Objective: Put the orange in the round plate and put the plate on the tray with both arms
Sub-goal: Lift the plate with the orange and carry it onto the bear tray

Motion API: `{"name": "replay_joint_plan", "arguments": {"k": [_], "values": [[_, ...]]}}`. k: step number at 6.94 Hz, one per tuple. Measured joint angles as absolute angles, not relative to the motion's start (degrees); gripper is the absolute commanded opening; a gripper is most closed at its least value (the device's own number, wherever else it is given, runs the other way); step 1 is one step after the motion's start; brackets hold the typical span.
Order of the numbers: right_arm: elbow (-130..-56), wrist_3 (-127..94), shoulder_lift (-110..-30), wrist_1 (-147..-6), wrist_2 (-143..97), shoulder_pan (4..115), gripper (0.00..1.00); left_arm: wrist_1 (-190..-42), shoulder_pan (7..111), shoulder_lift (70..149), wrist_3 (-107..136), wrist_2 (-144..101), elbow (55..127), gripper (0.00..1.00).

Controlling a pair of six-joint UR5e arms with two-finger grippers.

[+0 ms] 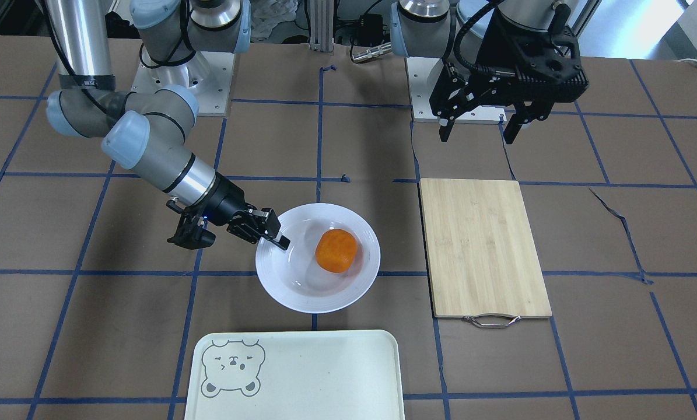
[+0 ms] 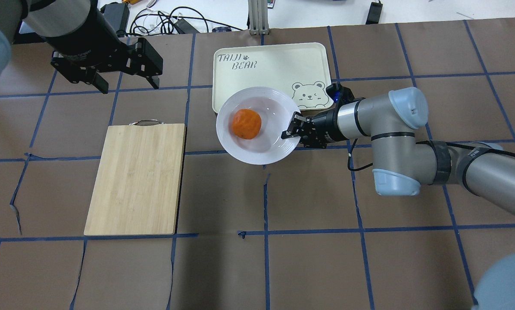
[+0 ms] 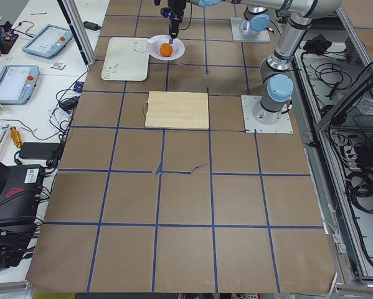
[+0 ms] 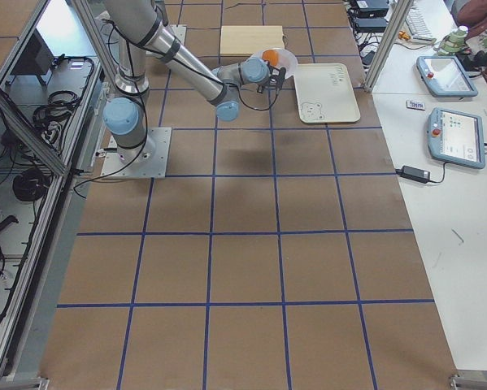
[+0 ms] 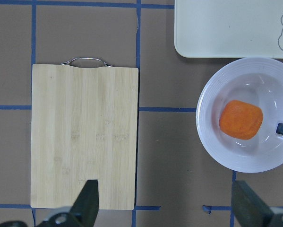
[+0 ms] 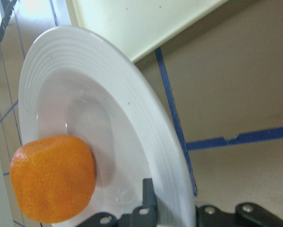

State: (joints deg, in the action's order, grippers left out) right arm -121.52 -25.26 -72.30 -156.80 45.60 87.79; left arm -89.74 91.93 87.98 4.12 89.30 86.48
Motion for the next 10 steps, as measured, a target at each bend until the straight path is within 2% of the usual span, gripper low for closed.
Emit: {"name": "replay_joint_plan", "arguments": {"k": [2, 7, 8, 10], "values": [[-113.7, -28.4, -68.6, -152.8, 45.3, 86.3, 0.17, -89.7, 91.9, 88.0, 4.1, 89.4, 86.5, 1.0], [-79.5, -32.4, -46.2, -141.1, 54.5, 86.3, 0.18, -89.7, 91.8, 88.0, 4.0, 89.4, 86.5, 1.0], [-76.3, -34.3, -43.6, -140.1, 54.9, 86.4, 0.2, -89.7, 91.8, 88.0, 4.0, 89.4, 86.5, 1.0], [-75.2, -37.2, -42.0, -139.3, 54.6, 86.6, 0.23, -89.7, 91.8, 88.0, 4.1, 89.4, 86.5, 1.0]]}}
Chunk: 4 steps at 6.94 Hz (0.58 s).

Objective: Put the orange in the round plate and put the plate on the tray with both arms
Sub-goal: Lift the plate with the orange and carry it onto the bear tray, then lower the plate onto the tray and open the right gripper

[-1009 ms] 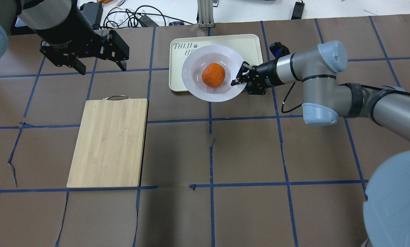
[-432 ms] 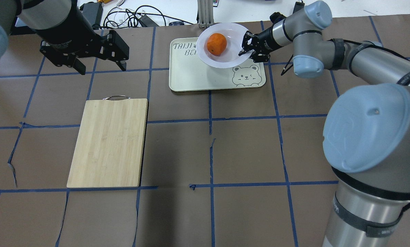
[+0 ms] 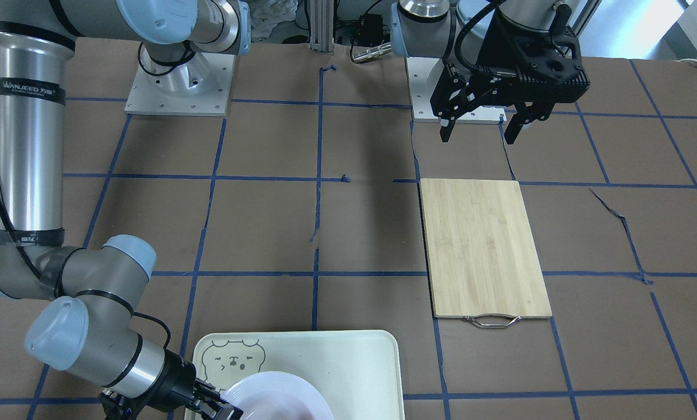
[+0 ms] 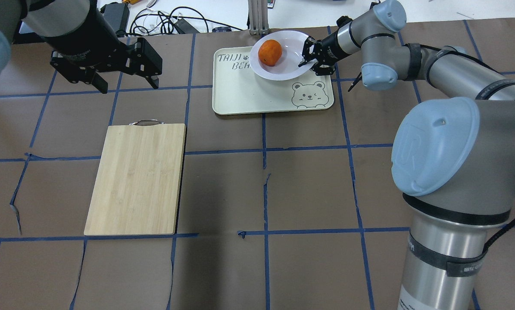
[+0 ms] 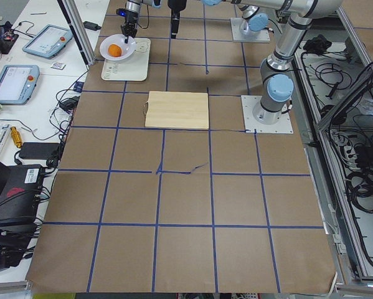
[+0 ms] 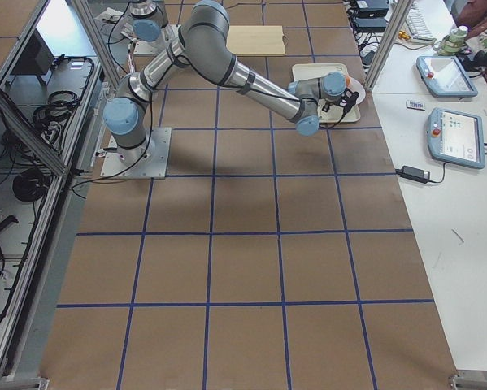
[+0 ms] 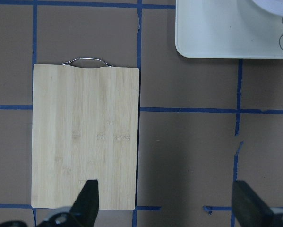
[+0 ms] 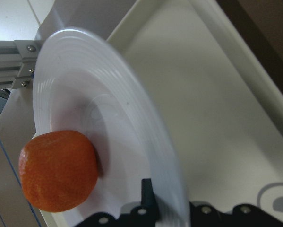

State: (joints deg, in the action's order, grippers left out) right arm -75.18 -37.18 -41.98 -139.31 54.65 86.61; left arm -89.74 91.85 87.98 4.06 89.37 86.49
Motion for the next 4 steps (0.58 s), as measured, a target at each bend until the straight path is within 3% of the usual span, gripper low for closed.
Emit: {"name": "replay_joint_plan", "arguments": {"k": [1, 2, 4], "values": [[-75.8, -38.9, -42.2, -139.1, 54.5, 86.9, 0.45, -89.7, 91.8, 88.0, 4.1, 89.3, 86.5, 1.0], [-76.6, -40.7, -42.8, -138.9, 54.5, 87.2, 0.99, -89.7, 91.8, 88.0, 4.1, 89.3, 86.5, 1.0], [-80.1, -41.7, -45.2, -138.8, 55.0, 87.7, 1.0, -89.7, 91.8, 88.0, 4.1, 89.4, 86.7, 1.0]]}}
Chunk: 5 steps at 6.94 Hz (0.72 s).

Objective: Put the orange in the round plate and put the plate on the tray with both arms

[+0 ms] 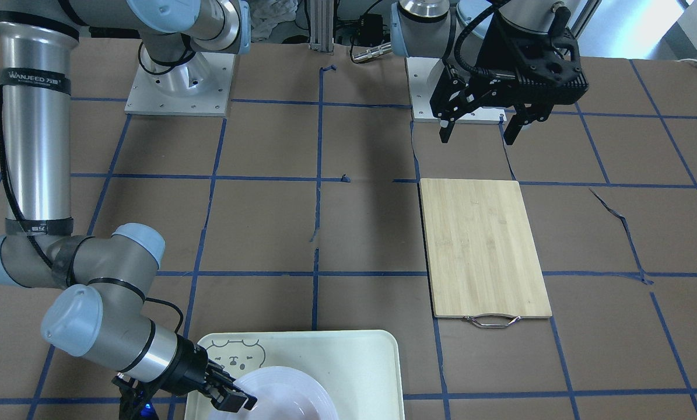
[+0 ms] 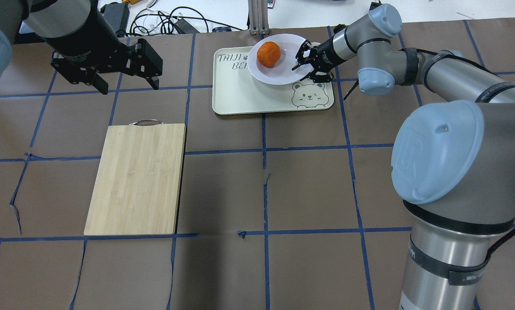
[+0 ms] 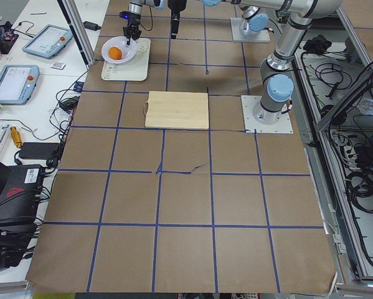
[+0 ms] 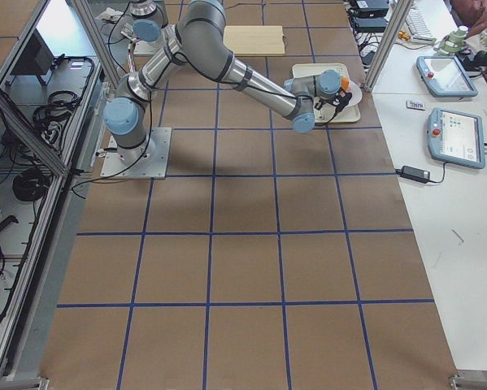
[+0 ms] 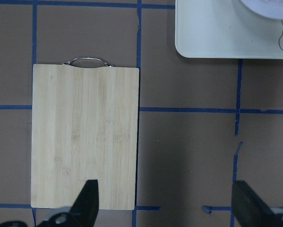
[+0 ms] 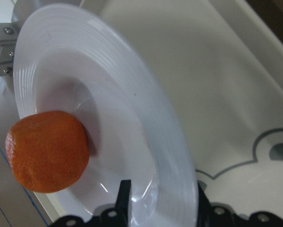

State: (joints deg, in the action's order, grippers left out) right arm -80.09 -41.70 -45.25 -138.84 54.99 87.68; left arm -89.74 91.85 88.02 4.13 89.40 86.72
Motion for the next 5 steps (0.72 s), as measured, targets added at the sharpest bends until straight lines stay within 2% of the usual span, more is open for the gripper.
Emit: {"name": "replay_joint_plan", "arguments": {"k": [2, 5], "values": [[-86.9, -40.3, -51.2, -139.2, 56.9, 88.1, 1.0, -89.7, 91.8, 87.9, 4.1, 89.4, 86.8, 1.0], [-89.5, -25.7, -58.5, -130.4, 76.8, 87.8, 1.0, -89.7, 91.7, 87.7, 4.1, 89.4, 87.1, 1.0]]}}
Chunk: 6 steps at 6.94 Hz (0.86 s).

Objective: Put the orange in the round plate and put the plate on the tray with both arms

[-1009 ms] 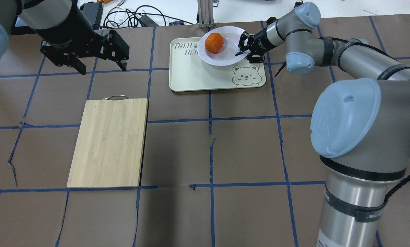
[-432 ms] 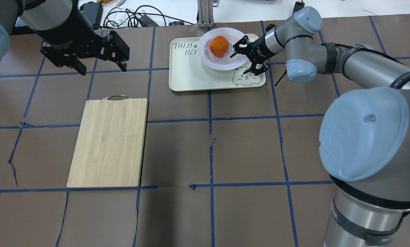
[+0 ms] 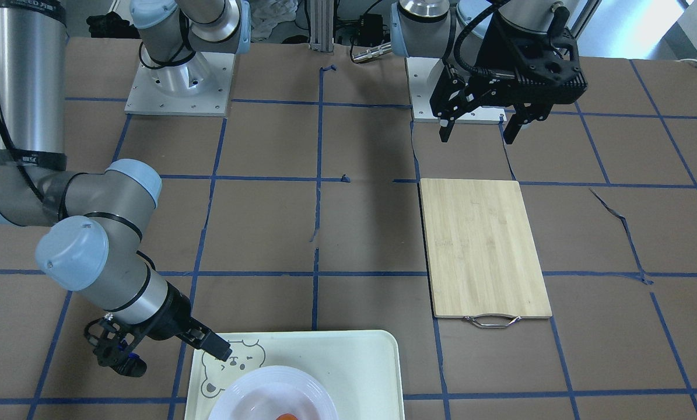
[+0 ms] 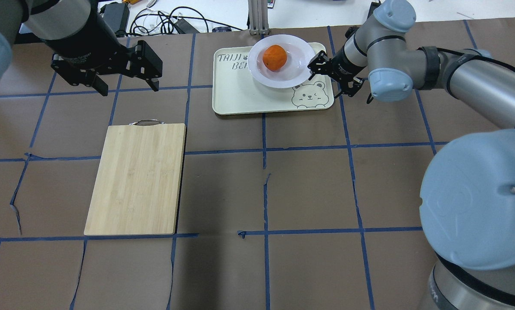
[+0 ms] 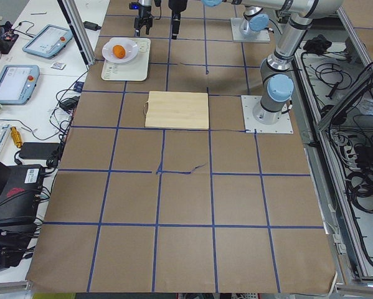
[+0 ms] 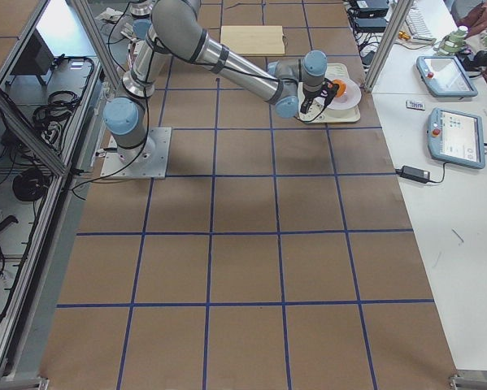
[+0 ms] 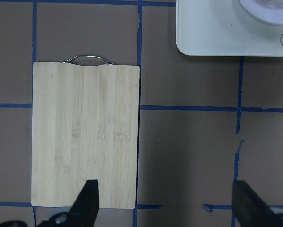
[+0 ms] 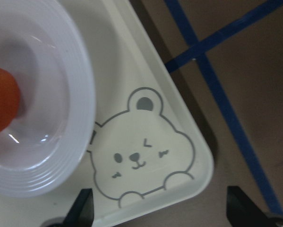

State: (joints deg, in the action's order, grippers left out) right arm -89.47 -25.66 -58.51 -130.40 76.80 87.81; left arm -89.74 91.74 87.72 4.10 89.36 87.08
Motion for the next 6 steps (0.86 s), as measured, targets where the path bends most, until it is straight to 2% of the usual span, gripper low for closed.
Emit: {"name": "replay_joint_plan", "arguments": {"k": [2, 6], "values": [[-89.4, -18.2, -67.0, -120.2, 87.6, 88.0, 1.0, -89.7, 91.7, 87.7, 4.1, 89.4, 87.2, 1.0], [-89.4, -6.3, -81.8, -104.8, 89.4, 89.3, 1.0, -89.7, 91.6, 87.7, 4.0, 89.4, 87.1, 1.0]]}}
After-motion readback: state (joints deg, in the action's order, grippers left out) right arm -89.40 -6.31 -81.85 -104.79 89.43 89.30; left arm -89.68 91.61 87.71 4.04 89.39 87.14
